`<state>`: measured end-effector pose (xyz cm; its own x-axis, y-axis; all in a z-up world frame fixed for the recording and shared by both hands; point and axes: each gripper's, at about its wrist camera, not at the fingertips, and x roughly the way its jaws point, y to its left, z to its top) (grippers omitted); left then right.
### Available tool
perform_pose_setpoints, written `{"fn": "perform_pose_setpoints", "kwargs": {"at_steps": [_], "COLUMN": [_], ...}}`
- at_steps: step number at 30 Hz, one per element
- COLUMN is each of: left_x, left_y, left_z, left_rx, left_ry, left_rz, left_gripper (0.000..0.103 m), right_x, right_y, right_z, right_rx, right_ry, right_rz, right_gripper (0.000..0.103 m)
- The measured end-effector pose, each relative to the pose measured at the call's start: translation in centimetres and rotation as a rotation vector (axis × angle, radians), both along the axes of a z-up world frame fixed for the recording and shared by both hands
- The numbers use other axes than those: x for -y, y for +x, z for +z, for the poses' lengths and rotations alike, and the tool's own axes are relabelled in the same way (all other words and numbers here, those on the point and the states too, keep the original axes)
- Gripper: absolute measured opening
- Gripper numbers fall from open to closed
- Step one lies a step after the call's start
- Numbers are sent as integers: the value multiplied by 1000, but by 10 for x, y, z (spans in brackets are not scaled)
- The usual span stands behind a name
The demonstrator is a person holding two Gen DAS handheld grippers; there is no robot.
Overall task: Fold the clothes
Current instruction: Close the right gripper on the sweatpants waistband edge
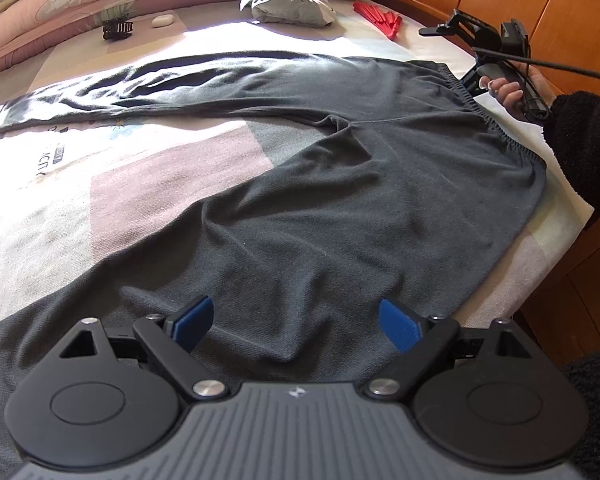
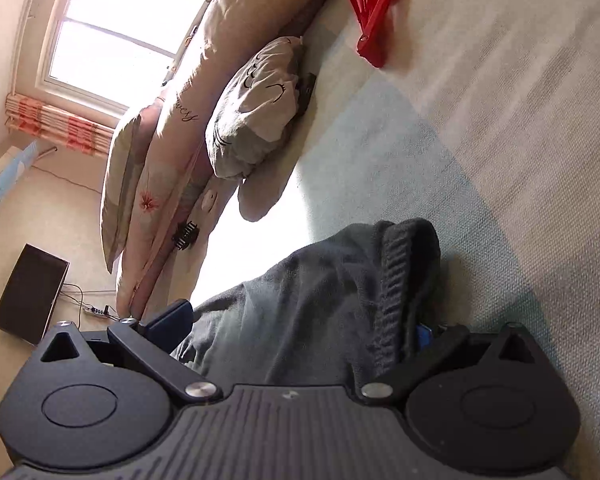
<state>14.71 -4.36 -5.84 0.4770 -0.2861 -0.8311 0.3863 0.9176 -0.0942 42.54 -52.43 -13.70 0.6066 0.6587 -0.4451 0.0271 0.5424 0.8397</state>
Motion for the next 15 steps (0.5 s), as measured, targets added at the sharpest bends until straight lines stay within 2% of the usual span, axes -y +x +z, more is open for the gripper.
{"fn": "perform_pose_setpoints", "kwargs": {"at_steps": [4,6,8,11,13,15], "left_x": [-3,-5,-4,-1,0,0], "left_y": [-1,0,2,3,1,-2], "left_z": [-2,-3,-5,-6,-6,-6], "left_rx": [-6,-8,-12,-11,-12,-15], "left_ry": [7,3,13,31,26,24], "left_rz": [17,21,24,22,13,10], "left_gripper": [90,90,90,90,90,90], "right_x": [-6,-16,-23,-16,-8,-2], "right_y": [8,0,-7,0,10,19], "right_z": [1,1,0,-3,-7,-12], "right_rx": [3,31,82,97,82,51], "right_ry": [-21,-16,-61,-39,-27,-31], "right_rz": [17,128,211,167,116,83], "right_gripper": [103,103,103,100,91,70]}}
